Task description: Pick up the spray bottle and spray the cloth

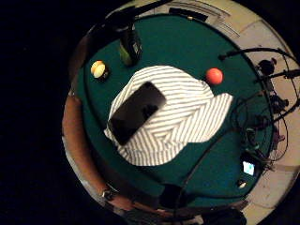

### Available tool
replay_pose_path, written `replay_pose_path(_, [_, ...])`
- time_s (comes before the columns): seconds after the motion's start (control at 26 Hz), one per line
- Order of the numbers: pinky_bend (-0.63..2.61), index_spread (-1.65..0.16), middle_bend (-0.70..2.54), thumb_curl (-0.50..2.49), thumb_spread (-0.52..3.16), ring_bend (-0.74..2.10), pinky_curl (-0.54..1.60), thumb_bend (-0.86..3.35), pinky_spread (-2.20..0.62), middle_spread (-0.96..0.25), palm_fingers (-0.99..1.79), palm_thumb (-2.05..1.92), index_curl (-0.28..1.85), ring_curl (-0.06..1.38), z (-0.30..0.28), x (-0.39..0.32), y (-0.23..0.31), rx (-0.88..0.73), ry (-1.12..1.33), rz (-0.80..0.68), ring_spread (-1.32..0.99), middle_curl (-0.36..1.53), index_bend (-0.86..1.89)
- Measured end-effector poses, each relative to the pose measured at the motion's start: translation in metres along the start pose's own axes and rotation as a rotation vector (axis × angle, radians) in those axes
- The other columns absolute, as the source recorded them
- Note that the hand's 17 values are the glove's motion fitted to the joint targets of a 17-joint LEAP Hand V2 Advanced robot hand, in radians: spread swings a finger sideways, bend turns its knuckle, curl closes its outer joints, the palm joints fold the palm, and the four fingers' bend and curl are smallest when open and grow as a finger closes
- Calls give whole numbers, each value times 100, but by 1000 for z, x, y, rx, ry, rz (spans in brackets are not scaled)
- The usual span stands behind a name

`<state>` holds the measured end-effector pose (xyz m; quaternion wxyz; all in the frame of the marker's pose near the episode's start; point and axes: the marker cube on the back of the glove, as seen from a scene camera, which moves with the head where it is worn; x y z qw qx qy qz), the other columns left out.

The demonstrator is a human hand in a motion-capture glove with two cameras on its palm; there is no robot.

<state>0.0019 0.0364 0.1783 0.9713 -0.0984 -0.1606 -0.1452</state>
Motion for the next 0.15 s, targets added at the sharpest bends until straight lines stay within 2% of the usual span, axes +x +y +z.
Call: replay_pose_path(0.15, [20,-42,18,37,94,20,34,-3,19,-16,48,35,36,31,-2,-2,4,6,6,1,-18,34,16])
